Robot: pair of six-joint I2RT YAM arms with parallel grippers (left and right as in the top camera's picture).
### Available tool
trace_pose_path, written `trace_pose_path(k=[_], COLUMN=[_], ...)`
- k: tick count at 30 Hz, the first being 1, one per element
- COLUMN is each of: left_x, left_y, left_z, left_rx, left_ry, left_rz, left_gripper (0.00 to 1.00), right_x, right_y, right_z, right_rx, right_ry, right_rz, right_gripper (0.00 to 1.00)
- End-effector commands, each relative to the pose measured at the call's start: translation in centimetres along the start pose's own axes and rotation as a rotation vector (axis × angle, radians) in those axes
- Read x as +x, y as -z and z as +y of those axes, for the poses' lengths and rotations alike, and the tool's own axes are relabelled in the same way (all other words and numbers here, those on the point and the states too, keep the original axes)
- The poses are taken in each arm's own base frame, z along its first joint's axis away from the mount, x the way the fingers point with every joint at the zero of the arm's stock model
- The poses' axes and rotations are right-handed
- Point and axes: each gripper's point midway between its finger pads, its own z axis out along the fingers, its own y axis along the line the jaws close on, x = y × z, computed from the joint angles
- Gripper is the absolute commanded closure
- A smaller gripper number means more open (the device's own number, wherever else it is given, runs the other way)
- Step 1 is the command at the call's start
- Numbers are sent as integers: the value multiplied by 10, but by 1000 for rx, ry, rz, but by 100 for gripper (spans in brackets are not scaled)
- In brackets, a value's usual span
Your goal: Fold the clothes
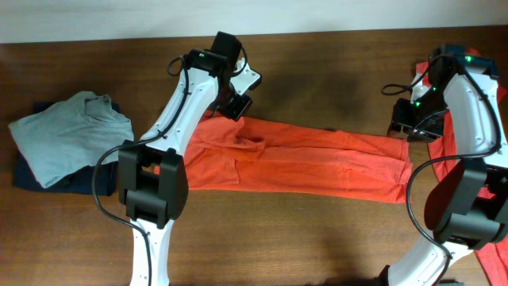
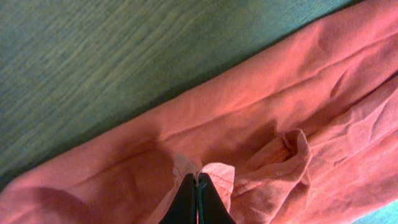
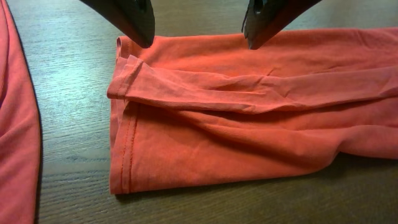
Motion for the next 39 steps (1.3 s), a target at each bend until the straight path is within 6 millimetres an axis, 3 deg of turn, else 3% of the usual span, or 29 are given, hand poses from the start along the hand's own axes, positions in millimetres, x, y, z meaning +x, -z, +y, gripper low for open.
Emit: trace_pose_path(k=[1,5,10,16,24,25,27,29,31,32,35,39], left_x=[-5,-3,-6,-13,-18,-21,-27,-30,-29,-27,-11,18], left_y=[-7,-18,-32,-36,-40,-40,-39,-32,-24,-19,-10,-7], left_z=[-1,-6,-27,-43,-43,-39,-24,-8,-2,2,8,17], left_rx=[16,40,129,130,115,92,17,-62,-78,-77,-64,-40], left_ry=[-29,-30,-51,-127,-138,-140,-142,-91,-60,-50,-5,49], left_rz=[-12,7,3,-8,-22,-32,-46,-44,-40,-30,25,123], left_gripper=[100,100,100,100,99,95,49,27,24,17,16,42], right_x=[1,1,1,0,0,0,0,0,0,0,0,0], right_y=[5,5,5,5,5,5,5,5,5,5,5,5], right_z=[2,2,2,2,2,2,2,2,2,2,2,2], right_rx=[-2,-2,-3,-2,-3,-3,-3,-3,-3,-3,-3,-3], right_ry=[5,5,5,6,5,6,6,6,6,6,5,5], right_rz=[-13,-13,-15,-18,-19,-19,-20,-18,-18,-18,-19,-18], right_gripper=[48,48,48,48,48,48,48,48,48,48,48,48])
